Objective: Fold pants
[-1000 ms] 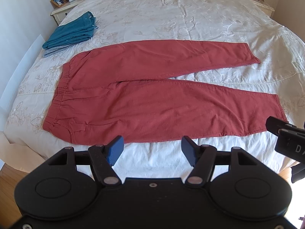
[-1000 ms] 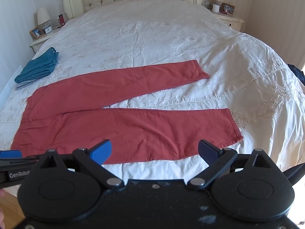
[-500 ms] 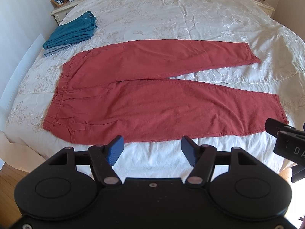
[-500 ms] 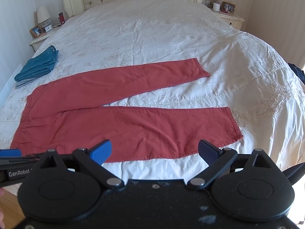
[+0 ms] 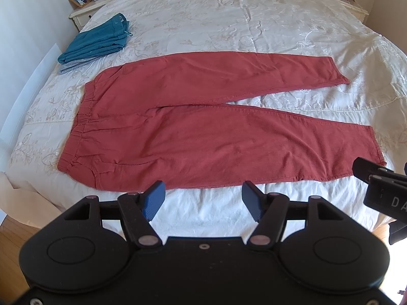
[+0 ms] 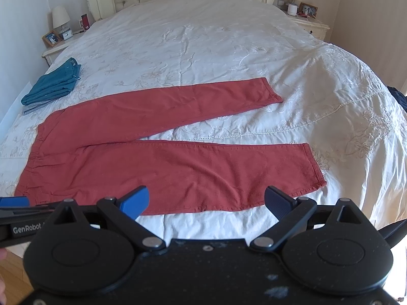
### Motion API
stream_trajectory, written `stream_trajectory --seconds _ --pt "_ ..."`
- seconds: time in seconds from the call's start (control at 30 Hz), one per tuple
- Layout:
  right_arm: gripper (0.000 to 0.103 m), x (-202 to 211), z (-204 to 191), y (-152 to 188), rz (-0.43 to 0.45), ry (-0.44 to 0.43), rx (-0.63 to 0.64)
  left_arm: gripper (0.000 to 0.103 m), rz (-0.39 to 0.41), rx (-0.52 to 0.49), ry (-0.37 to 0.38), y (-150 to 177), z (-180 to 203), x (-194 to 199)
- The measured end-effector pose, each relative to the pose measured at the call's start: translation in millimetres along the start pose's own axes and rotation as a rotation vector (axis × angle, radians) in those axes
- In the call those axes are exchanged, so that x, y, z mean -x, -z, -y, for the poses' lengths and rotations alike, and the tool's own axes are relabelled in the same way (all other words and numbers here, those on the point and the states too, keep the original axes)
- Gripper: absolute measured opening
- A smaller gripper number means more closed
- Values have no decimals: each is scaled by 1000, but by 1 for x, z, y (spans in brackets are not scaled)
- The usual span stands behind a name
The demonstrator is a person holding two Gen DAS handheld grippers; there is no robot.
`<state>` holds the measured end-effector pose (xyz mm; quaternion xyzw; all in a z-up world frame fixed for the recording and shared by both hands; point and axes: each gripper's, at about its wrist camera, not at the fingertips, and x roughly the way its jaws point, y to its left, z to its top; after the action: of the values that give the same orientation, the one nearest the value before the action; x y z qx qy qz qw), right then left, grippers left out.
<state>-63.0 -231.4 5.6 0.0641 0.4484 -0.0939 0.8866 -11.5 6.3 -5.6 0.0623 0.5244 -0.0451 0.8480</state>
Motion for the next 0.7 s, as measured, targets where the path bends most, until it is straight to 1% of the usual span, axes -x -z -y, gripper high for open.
stream_trajectory --seconds 0.33,0.37,0.43,0.5,0.53,0.6,0.7 --pt "101 -4 0 -1 -12 -2 2 68 -6 -1 -8 0 2 -1" --pt "101 -6 -2 -2 -29 17 11 68 -8 0 -10 0 3 -2" --pt "101 -15 -7 -5 -87 88 48 68 -17 3 -16 -2 2 -3" --pt "101 -27 -13 -5 -146 154 109 68 -22 9 -24 -4 -2 -4" --pt "101 -31 -14 -4 -161 156 138 68 -18 13 -27 -6 -5 -4" --pt "101 -36 -12 -3 -166 130 147 68 -12 19 -38 -11 -11 -5" --pt "100 -44 -4 -9 -166 24 83 68 1 31 -58 -21 -24 -8"
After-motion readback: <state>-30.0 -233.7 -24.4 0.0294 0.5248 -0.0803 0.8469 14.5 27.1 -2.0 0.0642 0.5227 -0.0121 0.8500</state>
